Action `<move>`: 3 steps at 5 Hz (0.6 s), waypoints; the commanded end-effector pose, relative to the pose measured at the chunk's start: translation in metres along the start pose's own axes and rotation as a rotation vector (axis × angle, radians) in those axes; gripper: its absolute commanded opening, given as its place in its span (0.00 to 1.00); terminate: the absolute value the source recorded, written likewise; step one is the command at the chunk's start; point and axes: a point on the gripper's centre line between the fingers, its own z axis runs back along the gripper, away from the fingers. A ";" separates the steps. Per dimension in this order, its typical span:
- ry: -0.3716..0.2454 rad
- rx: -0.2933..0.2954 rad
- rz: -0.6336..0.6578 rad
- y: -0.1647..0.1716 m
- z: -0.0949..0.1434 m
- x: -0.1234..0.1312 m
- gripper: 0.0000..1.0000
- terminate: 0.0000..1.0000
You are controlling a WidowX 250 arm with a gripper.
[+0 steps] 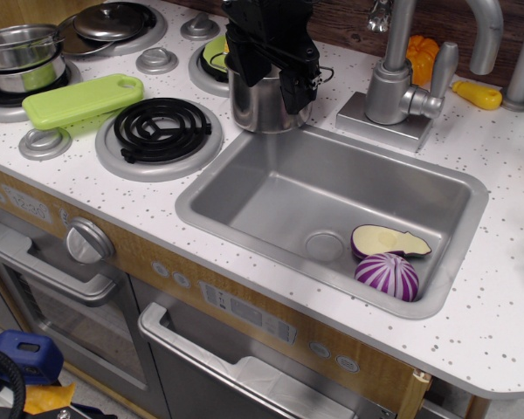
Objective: Put pot in sink
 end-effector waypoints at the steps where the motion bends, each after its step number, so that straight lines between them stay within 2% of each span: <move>1: 0.000 0.000 0.000 0.000 0.000 0.000 1.00 0.00; 2: -0.043 0.013 -0.222 0.018 -0.006 0.015 1.00 0.00; 3: -0.080 0.005 -0.391 0.029 -0.012 0.026 1.00 0.00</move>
